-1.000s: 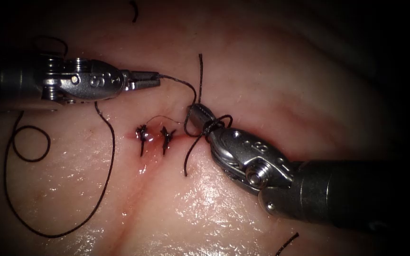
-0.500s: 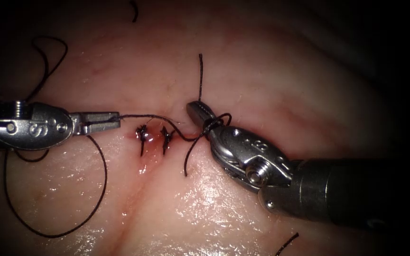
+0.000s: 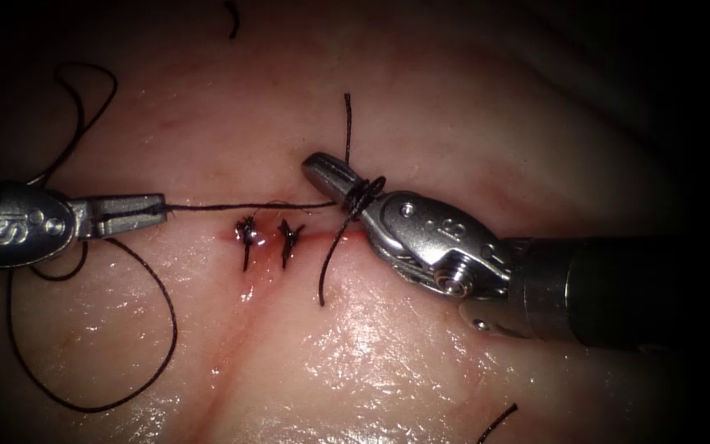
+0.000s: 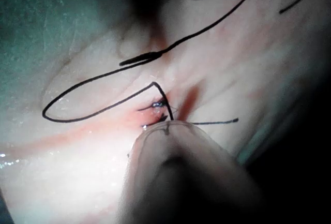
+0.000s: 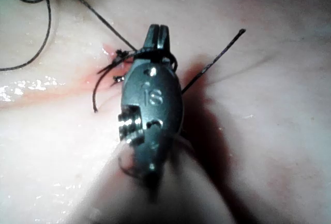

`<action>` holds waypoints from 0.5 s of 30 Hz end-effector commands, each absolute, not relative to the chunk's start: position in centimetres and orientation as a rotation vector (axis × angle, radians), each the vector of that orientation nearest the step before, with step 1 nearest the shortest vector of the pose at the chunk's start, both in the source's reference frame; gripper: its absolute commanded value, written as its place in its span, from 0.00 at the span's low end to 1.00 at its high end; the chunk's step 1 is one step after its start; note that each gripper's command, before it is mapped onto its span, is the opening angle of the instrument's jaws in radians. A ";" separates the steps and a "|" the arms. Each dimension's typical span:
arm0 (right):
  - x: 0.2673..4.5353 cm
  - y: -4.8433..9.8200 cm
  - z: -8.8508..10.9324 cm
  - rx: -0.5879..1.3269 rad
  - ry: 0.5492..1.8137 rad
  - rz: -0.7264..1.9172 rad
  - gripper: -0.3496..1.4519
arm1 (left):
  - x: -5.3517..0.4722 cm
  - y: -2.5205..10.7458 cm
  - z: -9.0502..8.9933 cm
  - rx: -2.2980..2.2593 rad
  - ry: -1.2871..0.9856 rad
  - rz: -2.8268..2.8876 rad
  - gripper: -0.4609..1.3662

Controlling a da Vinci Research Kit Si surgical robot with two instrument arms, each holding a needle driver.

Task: Wound Closure
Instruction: Wrap the suture twice around the right tool counter-clockwise

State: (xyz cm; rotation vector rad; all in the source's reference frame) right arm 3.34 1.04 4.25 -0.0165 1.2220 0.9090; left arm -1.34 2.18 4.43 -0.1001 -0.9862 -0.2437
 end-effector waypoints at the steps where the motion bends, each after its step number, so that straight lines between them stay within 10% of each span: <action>1: 3.37 1.0 4.2 0.001 1.242 0.889 0.23 | -1.32 2.2 4.4 -0.110 -0.986 -0.250 0.06; 15: 3.57 1.1 4.1 -0.011 1.299 0.844 0.22 | -1.23 2.0 4.4 -0.124 -0.976 -0.241 0.06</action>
